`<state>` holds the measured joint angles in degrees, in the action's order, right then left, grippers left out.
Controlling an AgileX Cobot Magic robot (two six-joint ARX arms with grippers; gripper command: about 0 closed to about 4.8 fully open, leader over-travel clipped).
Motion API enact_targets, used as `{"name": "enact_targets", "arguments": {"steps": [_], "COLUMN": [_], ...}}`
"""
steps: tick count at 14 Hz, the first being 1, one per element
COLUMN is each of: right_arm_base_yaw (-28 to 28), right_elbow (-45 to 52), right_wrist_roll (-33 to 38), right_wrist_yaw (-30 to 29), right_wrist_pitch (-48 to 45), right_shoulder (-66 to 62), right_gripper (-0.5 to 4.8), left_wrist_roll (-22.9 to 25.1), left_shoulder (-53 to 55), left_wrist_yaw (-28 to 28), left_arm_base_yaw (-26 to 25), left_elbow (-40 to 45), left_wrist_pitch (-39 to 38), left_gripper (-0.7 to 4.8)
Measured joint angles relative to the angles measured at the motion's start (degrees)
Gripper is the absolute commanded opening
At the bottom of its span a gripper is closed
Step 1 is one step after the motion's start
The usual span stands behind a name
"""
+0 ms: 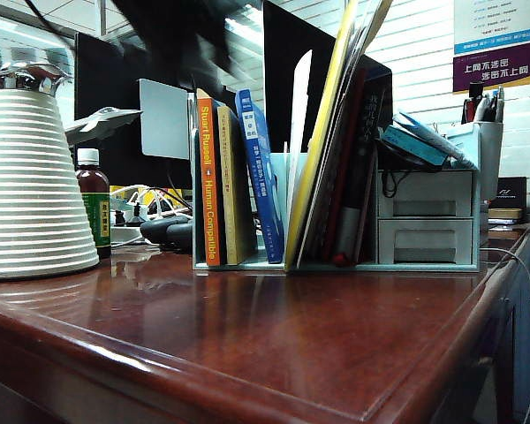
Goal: Pick up the blue book and put it on the bookshelf.
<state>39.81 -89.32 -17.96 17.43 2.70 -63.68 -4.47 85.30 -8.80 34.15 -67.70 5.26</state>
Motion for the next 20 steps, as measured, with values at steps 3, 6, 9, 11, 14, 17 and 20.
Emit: {"name": "enact_targets", "arguments": {"steps": [3, 6, 9, 11, 14, 17, 20], "right_arm_base_yaw": [-0.02, -0.07, -0.02, -0.04, -0.07, 0.02, 0.02], "right_elbow": [3.28, 23.96, 57.27, 72.00, 79.76, 80.89, 80.89], "right_wrist_roll": [0.24, 2.82, 4.13, 9.86, 10.54, 12.94, 13.22], "right_wrist_yaw": [-0.79, -2.21, -8.20, -4.31, 2.54, 2.95, 3.02], "right_wrist_pitch": [12.74, 9.18, -7.61, -12.37, -15.23, -13.86, -13.77], "right_shoulder": [7.54, 19.19, 33.73, 39.78, 42.56, 42.56, 42.58], "right_gripper": [-0.01, -0.01, -0.01, 0.00, 0.86, 0.86, 0.86], "left_wrist_roll": [1.46, 3.72, 8.37, 7.43, 7.21, 6.78, 5.05], "left_shoulder": [-12.46, -24.61, -39.60, -48.39, -53.00, -53.00, -53.05], "left_wrist_yaw": [0.20, 2.95, 10.38, 11.19, 10.16, 10.14, 10.82], "left_arm_base_yaw": [0.04, 0.13, 0.09, 0.09, 0.07, 0.07, 0.07], "left_elbow": [0.04, 7.52, 30.40, 44.89, 49.79, 52.35, 57.90], "left_wrist_pitch": [-6.71, -6.01, -1.75, 4.92, 3.74, 3.39, 7.54], "left_gripper": [-0.06, -0.06, -0.06, -0.06, -0.06, -0.06, -0.06]}}
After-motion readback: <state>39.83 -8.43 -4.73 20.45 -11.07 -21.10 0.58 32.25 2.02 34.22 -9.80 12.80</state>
